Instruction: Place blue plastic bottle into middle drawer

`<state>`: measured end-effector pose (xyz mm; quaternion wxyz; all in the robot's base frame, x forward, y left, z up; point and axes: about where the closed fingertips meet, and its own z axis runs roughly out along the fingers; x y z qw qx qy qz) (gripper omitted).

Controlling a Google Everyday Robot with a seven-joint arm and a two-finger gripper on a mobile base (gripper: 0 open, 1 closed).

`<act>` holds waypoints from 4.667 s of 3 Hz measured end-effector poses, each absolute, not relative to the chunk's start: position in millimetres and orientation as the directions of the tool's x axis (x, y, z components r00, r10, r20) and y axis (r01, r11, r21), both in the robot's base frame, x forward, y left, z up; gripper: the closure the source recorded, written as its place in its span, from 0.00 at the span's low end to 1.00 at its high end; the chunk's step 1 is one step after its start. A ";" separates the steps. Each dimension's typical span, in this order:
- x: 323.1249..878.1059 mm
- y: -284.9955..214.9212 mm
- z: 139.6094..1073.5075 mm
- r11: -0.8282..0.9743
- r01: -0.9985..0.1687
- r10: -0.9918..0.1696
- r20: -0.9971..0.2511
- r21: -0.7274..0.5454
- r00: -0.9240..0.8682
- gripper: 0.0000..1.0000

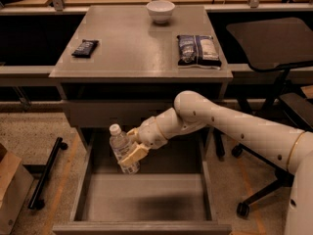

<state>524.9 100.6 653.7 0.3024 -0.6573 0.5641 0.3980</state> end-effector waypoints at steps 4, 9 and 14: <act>510.1 115.9 564.0 -0.119 -0.992 -0.476 -0.875 -0.031 0.085 1.00; 496.4 164.8 464.7 -0.078 -0.996 -0.346 -0.936 -0.037 0.062 0.83; 491.4 173.4 424.5 -0.059 -0.998 -0.374 -0.927 0.021 0.003 0.00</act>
Offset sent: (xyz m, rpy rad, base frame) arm -0.0151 0.0180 -0.0870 0.0465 -0.1092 -0.0354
